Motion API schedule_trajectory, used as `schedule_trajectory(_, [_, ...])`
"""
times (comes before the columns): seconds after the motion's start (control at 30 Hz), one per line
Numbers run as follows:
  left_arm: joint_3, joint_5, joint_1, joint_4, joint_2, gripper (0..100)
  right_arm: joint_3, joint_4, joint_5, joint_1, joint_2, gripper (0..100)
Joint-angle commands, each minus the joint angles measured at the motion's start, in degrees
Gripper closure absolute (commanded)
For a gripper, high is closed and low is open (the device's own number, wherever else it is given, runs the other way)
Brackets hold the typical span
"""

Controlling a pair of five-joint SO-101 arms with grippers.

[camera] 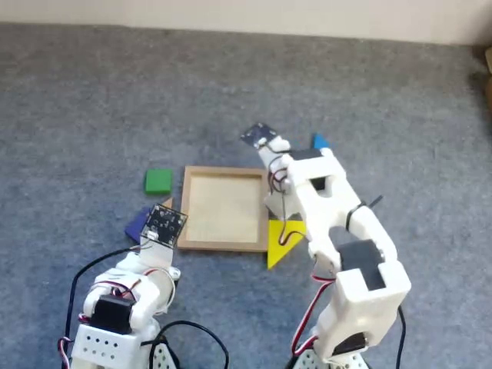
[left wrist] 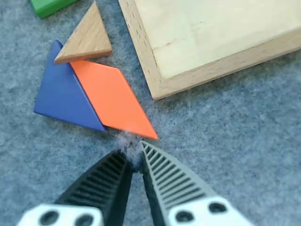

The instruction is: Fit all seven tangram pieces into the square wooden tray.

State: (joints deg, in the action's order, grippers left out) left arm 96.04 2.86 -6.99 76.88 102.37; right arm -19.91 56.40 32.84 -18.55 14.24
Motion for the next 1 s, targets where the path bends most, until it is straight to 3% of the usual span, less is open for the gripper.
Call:
schedule_trajectory(0.0, [1.2, -0.3, 0.3, 0.4, 2.1, 99, 1.5, 1.5, 1.8, 2.9, 0.1, 64.9])
schedule_trajectory(0.2, [1.2, -0.3, 0.3, 0.4, 2.1, 99, 1.5, 1.5, 1.8, 3.4, 0.2, 65.6])
schedule_trajectory(0.47, [1.2, -0.3, 0.3, 0.4, 2.1, 99, 1.3, 1.5, 8.4, 3.4, 0.2, 80.3])
schedule_trajectory(0.8, [1.2, -0.3, 0.3, 0.4, 2.1, 99, 1.4, 1.7, 8.4, 4.8, 0.2, 80.3])
schedule_trajectory(0.97, [1.2, -0.3, 0.3, 0.4, 2.1, 99, 1.6, 1.4, -1.6, 6.6, 0.2, 80.3])
